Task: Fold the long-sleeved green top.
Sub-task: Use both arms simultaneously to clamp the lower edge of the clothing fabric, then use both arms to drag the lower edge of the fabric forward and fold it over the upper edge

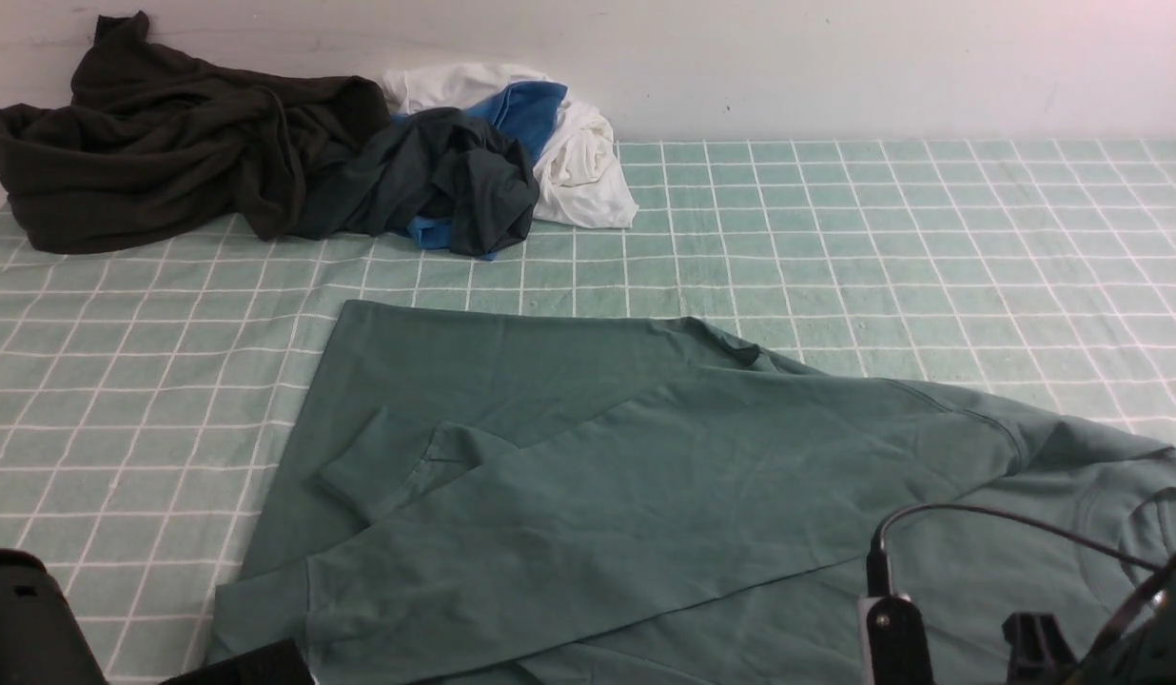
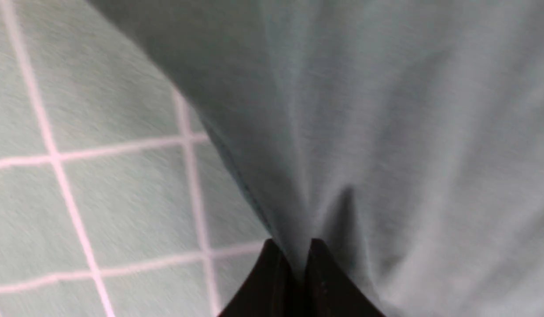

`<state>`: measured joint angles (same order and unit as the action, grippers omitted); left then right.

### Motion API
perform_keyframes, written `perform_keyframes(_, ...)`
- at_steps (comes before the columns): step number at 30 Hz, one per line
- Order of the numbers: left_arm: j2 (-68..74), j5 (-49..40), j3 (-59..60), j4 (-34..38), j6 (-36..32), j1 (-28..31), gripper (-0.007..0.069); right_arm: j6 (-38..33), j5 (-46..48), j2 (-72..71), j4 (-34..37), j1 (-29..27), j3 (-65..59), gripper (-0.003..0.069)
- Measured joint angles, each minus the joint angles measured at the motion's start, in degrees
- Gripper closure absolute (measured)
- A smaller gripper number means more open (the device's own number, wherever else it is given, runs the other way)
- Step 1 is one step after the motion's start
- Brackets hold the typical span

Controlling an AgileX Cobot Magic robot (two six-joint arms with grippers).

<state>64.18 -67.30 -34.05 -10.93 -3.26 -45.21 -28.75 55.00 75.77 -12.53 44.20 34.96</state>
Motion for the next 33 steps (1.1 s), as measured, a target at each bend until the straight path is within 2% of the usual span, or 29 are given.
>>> perform_keyframes(3,0.0,-1.76,-6.46,-2.05,0.88,0.0,0.0618,2.57,5.79,0.0,-5.03,-0.91,6.32,0.0648)
perform_keyframes(7,1.16,-2.03,-15.83,-7.47,1.07,1.3,0.0611,2.23,4.25,0.45,-8.41,-5.76,14.14,0.0648)
perform_keyframes(10,5.29,-2.35,-24.41,-10.01,0.25,6.56,0.0604,1.71,-2.16,1.69,-8.2,-11.71,20.47,0.0648)
perform_keyframes(12,7.28,-2.43,-27.15,-10.36,-0.59,8.84,0.0604,1.57,-4.22,2.51,-7.81,-13.67,22.56,0.0648)
perform_keyframes(13,10.86,-2.64,-31.22,-10.67,-2.36,12.1,0.0604,1.53,-6.74,4.57,-6.83,-16.5,26.3,0.0648)
perform_keyframes(18,21.53,-0.9,-41.18,-10.98,-6.0,21.31,0.0604,1.53,-8.86,11.84,-5.69,-22.01,34.64,0.0648)
perform_keyframes(24,35.1,6.58,-51.31,-10.69,-6.78,27.93,0.0604,1.38,-9.81,22.29,-5.29,-25.23,42.66,0.0648)
perform_keyframes(30,43.63,13.61,-55.91,-10.57,-6.67,30.6,0.0604,1.63,-12.82,30.48,-6.83,-26.43,47.25,0.0645)
perform_keyframes(33,48.81,17.61,-57.6,-10.57,-5.99,32.31,0.06,2.48,-16.76,35.22,-8.17,-27.18,49.96,0.0613)
